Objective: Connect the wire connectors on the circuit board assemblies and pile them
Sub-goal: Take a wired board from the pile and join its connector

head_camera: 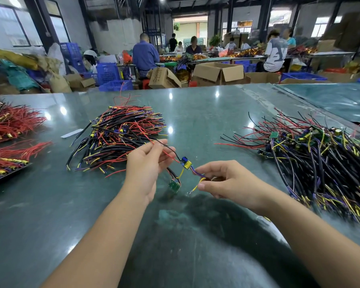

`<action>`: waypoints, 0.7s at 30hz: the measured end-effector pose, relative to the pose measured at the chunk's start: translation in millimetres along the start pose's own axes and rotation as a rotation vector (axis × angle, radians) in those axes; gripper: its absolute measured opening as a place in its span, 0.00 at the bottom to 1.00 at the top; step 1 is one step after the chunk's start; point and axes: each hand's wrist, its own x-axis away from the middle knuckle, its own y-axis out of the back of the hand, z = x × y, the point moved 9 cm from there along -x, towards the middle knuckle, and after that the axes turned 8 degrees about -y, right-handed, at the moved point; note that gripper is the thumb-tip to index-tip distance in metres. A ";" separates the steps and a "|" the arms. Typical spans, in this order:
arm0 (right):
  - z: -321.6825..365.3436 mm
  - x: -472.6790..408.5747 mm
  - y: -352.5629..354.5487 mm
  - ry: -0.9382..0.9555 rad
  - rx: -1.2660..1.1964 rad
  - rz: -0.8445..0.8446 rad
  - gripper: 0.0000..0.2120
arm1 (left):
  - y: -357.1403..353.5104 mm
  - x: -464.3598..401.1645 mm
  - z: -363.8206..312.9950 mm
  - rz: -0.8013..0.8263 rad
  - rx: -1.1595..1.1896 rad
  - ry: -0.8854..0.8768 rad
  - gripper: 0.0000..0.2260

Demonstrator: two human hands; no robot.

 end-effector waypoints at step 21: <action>10.5 1.6 9.8 0.082 0.001 -0.114 0.07 | -47.6 35.0 16.7 0.435 -0.194 0.111 0.02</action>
